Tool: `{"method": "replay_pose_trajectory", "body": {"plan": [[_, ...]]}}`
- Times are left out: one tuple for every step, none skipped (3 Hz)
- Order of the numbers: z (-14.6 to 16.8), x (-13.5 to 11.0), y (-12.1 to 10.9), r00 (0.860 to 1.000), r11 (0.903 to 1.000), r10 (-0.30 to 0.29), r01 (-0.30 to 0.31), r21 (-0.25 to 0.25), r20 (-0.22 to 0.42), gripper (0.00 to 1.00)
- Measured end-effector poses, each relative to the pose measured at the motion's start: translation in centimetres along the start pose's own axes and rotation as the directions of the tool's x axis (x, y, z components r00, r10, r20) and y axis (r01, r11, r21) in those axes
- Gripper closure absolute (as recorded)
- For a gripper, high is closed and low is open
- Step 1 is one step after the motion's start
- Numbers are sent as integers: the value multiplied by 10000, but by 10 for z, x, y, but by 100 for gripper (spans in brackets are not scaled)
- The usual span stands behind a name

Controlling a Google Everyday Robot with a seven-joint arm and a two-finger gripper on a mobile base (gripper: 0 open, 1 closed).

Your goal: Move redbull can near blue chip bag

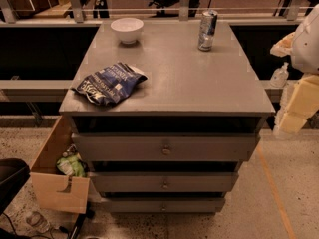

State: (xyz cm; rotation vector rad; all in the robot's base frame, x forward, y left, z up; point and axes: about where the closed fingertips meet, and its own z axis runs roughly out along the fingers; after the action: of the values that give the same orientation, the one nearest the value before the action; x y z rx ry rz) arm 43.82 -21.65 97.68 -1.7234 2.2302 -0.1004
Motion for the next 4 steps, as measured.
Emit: {"method": "replay_pose_trajectory", "body": {"plan": [[0, 0, 0, 10000, 10000, 3, -3, 5, 2, 0], [-1, 6, -14, 9980, 9963, 574, -590, 622, 274, 0], [4, 28, -46, 9683, 9628, 2116, -2299, 1423, 1330, 0], [10, 52, -97, 8936, 8856, 3441, -4109, 2164, 2883, 0]]}}
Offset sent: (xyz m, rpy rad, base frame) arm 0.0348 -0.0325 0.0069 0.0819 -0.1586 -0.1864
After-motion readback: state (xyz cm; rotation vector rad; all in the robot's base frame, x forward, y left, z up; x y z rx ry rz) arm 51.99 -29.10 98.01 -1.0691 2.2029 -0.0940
